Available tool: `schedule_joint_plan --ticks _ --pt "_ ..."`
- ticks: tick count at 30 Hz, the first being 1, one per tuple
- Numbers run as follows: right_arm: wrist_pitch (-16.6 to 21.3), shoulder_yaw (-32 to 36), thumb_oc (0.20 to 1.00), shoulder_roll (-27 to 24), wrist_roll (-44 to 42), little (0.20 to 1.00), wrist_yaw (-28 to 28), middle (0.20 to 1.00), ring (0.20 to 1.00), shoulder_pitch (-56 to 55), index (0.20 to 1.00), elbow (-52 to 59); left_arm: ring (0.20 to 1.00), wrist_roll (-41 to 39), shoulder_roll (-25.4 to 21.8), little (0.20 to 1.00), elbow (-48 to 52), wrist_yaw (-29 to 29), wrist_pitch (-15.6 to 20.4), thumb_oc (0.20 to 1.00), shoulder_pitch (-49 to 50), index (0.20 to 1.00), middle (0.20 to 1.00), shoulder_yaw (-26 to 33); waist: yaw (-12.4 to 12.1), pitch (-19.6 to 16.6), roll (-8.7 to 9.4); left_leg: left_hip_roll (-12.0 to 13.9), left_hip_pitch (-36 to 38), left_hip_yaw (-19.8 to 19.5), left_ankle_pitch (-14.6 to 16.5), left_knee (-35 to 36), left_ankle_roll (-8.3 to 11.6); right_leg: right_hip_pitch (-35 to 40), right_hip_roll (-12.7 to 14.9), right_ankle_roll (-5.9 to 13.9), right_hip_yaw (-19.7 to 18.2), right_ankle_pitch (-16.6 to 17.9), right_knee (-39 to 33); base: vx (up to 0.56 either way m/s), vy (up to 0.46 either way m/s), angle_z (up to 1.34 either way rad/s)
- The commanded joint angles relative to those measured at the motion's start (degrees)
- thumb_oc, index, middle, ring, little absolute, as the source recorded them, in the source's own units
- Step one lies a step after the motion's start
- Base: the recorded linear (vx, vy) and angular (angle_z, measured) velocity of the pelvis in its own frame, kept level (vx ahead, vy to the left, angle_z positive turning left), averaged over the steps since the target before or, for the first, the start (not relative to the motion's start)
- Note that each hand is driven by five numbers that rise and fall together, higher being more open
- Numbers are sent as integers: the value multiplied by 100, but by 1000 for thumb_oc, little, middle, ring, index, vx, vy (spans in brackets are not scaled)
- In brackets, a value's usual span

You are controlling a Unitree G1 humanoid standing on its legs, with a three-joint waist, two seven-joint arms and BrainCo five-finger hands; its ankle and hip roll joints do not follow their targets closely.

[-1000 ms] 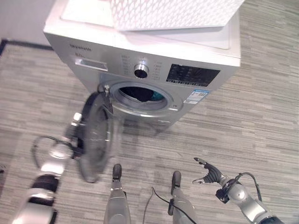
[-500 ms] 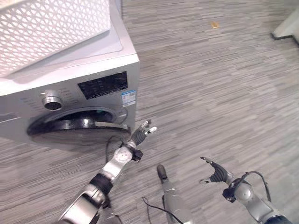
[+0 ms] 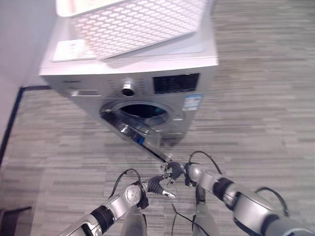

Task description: Grab the laundry basket,head to the washer,open it,put in the laundry and shut it.

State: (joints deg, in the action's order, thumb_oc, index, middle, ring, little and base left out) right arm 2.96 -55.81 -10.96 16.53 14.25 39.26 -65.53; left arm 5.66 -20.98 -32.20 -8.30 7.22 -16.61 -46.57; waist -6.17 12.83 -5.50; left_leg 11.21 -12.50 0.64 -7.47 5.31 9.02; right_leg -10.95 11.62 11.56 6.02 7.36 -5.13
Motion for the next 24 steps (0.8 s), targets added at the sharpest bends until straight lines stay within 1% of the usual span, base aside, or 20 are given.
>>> schedule_joint_plan --ticks 1,2,3,4,5,6,7,9,10,11,13,14,15,17,20,22,24 --pt "-122 935 1000 -110 -308 1000 -684 1000 1000 945 1000 -767 1000 114 -279 1000 -25 168 78 1000 -385 1000 1000 30 -368 229 2 -381 -147 -124 214 -31 -280 -62 136 -123 235 -217 21 -38 -14 43" --pt "-117 940 1000 -108 -308 1000 -684 1000 1000 958 1000 -775 1000 112 -283 1000 -22 167 75 1000 -396 1000 1000 30 -362 220 7 -387 -183 -135 185 -31 -282 -89 140 -125 242 -193 17 -27 -20 67" --pt "-192 1329 1000 -362 -545 1000 -841 1000 1000 1324 1000 -1147 1000 -26 -311 1000 174 189 64 1000 -293 1000 1000 146 -626 219 -127 -488 -328 -332 128 -31 -269 -75 203 -121 415 -205 13 -33 -18 68" --pt "-224 1488 1000 -542 -605 1000 -939 1000 1000 1488 1000 -1283 1000 -146 -364 1000 304 168 55 1000 -223 1000 1000 209 -760 216 -202 -538 -402 -422 101 -31 -266 -73 239 -113 509 -210 13 -18 -13 65" --pt "-254 1591 1000 -703 -599 1000 -1005 1000 1000 1577 1000 -1416 1000 -200 -377 1000 333 152 57 1000 -143 1000 1000 244 -844 213 -248 -574 -449 -476 87 -31 -262 -62 260 -106 575 -222 13 -5 2 48" --pt "-253 1591 1000 -703 -599 1000 -1005 1000 1000 1577 1000 -1416 1000 -200 -377 1000 333 152 57 1000 -144 1000 1000 244 -844 208 -247 -574 -456 -477 85 -31 -262 -68 261 -106 576 -220 13 3 20 60" --pt "-313 1711 1000 -1047 -493 1000 -1091 1000 1000 1724 1000 -1625 1000 -379 -438 1000 455 86 40 1000 49 1000 1000 352 -1011 187 -344 -639 -557 -591 51 -31 -262 -59 292 -99 687 -245 13 4 20 52" --pt "-356 1802 1000 -1286 -480 1000 -1113 1000 1000 1758 1000 -1709 1000 -519 -476 1000 502 25 23 1000 174 1000 1000 444 -1093 170 -387 -681 -632 -653 28 -31 -265 -61 304 -99 740 -263 13 5 23 38" --pt "-391 1867 1000 -1406 -507 1000 -1133 1000 1000 1765 1000 -1742 1000 -572 -494 1000 504 7 5 1000 255 1000 1000 495 -1122 167 -398 -697 -658 -674 17 -31 -272 -61 309 -101 753 -264 13 2 14 28" --pt "-392 1869 1000 -1409 -507 1000 -1132 1000 1000 1761 1000 -1739 1000 -574 -496 1000 509 5 3 1000 257 1000 1000 493 -1121 160 -399 -697 -664 -679 15 -31 -272 -64 309 -101 758 -265 13 5 24 21" --pt "-479 2090 1000 -1748 -484 1000 -1280 1000 1000 1830 1000 -1954 1000 -550 -534 1000 535 -21 -23 1000 406 1000 1000 591 -1155 149 -438 -750 -718 -722 1 -31 -287 -83 318 -101 765 -265 13 5 31 14" --pt "-476 2093 1000 -1751 -481 1000 -1282 1000 1000 1828 1000 -1957 1000 -549 -534 1000 536 -22 -24 1000 404 1000 1000 587 -1158 146 -438 -750 -721 -723 1 -31 -287 -85 318 -101 766 -265 13 13 34 11" --pt "-555 2333 1000 -2051 -584 1000 -1500 1000 1000 1924 1000 -2087 1000 -546 -598 1000 584 22 -43 1000 465 1000 1000 654 -1159 172 -456 -761 -721 -724 13 -31 -285 -88 320 -90 754 -277 13 -2 36 9" --pt "-584 2558 1000 -2328 -749 1000 -1731 1000 1000 1963 1000 -2130 1000 -615 -602 1000 638 58 -50 1000 502 1000 1000 730 -1150 174 -468 -781 -783 -730 -17 -31 -288 -144 325 -79 729 -255 13 -18 36 9" --pt "-582 2770 1000 -2698 -1139 1000 -1918 1000 1000 2048 1000 -2056 1000 -785 -633 1000 679 214 -22 1000 557 1000 1000 921 -1100 177 -459 -781 -804 -697 4 -31 -272 -190 320 -73 685 -274 13 -8 29 1" --pt "-564 2839 1000 -2857 -1354 1000 -1983 1000 1000 2093 1000 -2021 1000 -883 -621 1000 649 330 3 1000 600 1000 1000 1078 -1062 174 -434 -776 -842 -663 -28 -31 -263 -260 321 -69 644 -235 13 0 0 0" --pt "-554 2839 1000 -2909 -1416 1000 -2002 1000 1000 2100 1000 -2007 1000 -938 -596 1000 595 400 11 1000 615 1000 1000 1160 -1048 175 -417 -771 -840 -647 -25 -31 -261 -270 321 -69 628 -234 13 -6 6 -2"
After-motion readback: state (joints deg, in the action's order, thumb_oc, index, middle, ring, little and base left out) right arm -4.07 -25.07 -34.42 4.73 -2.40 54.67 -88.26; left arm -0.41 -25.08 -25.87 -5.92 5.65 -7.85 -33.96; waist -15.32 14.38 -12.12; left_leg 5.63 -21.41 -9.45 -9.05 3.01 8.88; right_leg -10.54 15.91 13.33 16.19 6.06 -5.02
